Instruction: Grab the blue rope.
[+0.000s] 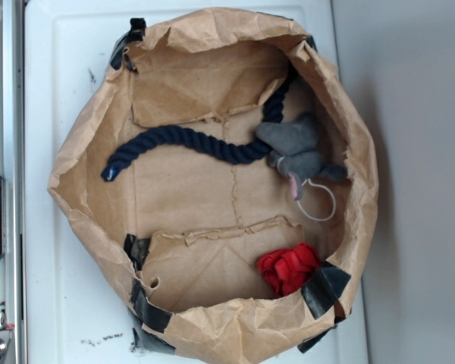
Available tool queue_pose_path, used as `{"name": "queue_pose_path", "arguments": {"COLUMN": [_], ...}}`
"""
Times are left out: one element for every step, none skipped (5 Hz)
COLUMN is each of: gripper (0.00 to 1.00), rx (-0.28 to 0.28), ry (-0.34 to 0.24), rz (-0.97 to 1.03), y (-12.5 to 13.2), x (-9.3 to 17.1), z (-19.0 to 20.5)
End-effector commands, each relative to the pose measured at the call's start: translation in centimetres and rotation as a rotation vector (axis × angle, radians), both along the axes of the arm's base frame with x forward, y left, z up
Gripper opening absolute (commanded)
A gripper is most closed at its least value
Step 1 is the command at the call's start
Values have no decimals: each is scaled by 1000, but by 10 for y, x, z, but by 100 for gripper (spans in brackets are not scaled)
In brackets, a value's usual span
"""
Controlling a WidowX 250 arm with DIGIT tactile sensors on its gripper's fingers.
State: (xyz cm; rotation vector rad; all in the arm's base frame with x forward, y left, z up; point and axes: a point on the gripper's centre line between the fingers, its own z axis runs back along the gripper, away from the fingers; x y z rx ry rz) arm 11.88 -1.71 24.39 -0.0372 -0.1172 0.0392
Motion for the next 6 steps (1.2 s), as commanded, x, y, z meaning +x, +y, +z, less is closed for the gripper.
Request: {"name": "queue_pose_path", "arguments": {"gripper": [100,100,100,100,100,100], "rx": [0,-27,-27,-27,-27,85], "ry": [0,-11,-11,-11,-11,17], "rz": [0,-15,-15,-15,-15,-23], "y": [0,21,21,21,21,41], "x": [0,50,50,50,50,100], "z": [0,0,0,0,0,-50]}}
